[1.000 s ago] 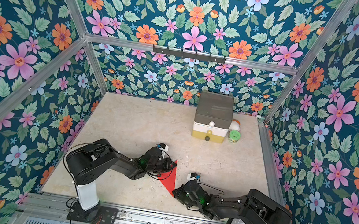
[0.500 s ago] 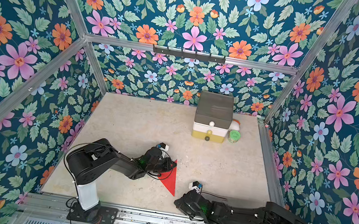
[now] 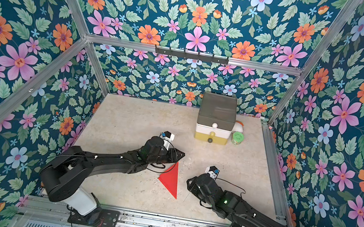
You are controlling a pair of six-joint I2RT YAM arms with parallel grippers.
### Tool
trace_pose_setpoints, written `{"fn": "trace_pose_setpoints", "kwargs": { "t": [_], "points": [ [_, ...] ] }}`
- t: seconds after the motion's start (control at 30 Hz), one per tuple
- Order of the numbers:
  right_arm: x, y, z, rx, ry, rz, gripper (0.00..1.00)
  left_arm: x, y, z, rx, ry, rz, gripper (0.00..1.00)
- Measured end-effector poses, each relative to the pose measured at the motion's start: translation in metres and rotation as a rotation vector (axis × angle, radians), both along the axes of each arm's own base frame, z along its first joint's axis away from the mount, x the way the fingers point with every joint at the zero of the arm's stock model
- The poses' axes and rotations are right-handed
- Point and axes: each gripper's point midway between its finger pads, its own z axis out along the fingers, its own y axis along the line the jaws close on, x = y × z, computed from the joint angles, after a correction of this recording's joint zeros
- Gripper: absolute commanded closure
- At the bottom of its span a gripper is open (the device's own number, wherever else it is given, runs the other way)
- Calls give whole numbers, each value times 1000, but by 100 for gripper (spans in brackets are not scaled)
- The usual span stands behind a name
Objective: Fold the square paper diagonally
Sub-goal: Reset both arms
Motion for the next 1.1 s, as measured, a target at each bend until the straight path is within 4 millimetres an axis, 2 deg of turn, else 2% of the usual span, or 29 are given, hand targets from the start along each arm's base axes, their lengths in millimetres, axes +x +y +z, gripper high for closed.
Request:
{"fn": "trace_pose_setpoints", "kwargs": {
  "t": [0.13, 0.2, 0.27, 0.3, 0.33, 0.37, 0.43, 0.5, 0.57, 0.6, 0.63, 0.67, 0.7, 0.77, 0.8, 0.9, 0.97, 1.03, 1.1],
  "points": [
    [35, -8, 32, -56, -102, -48, 38, 1, 14, 44, 17, -94, 34, 58],
    [56, -21, 46, -94, -152, -111, 36, -1, 24, 56, 44, -121, 52, 58],
    [69, -29, 60, -131, -208, -146, 31, -4, 36, 69, 75, -148, 73, 56],
    [74, -31, 70, -146, -248, -150, 22, -6, 44, 78, 91, -165, 92, 52],
    [79, -32, 79, -161, -292, -156, 3, -8, 55, 91, 107, -196, 117, 47],
    [84, -35, 87, -176, -336, -162, 1, -8, 66, 105, 121, -233, 151, 41],
    [94, -45, 94, -239, -455, -177, 1, -8, 102, 140, 157, -328, 280, 27],
    [99, -59, 87, -323, -547, -199, 1, -6, 147, 167, 207, -426, 458, 14],
    [104, -80, 82, -428, -630, -253, 1, -5, 197, 181, 285, -528, 658, 14],
    [108, -94, 82, -476, -671, -299, 1, -6, 225, 181, 352, -592, 768, 14],
    [115, -116, 82, -530, -707, -373, 1, -7, 244, 177, 416, -643, 843, 13],
    [120, -133, 80, -573, -715, -423, 1, -8, 259, 168, 488, -683, 899, 12],
    [126, -158, 77, -626, -706, -497, 1, -7, 275, 155, 563, -709, 952, 12],
    [135, -200, 74, -680, -673, -628, 1, -3, 309, 140, 661, -714, 1062, 7],
    [137, -221, 70, -706, -654, -696, 1, -1, 332, 133, 696, -694, 1148, 2],
    [133, -270, 57, -783, -572, -839, 1, 9, 380, 114, 746, -615, 1344, 1],
    [126, -289, 55, -801, -584, -916, 1, 22, 403, 77, 829, -530, 1384, 1],
    [118, -304, 39, -852, -560, -940, 1, 28, 418, 31, 930, -433, 1364, 1],
    [111, -321, 25, -883, -522, -961, 1, 32, 430, -3, 998, -363, 1341, 1]
  ]
}}
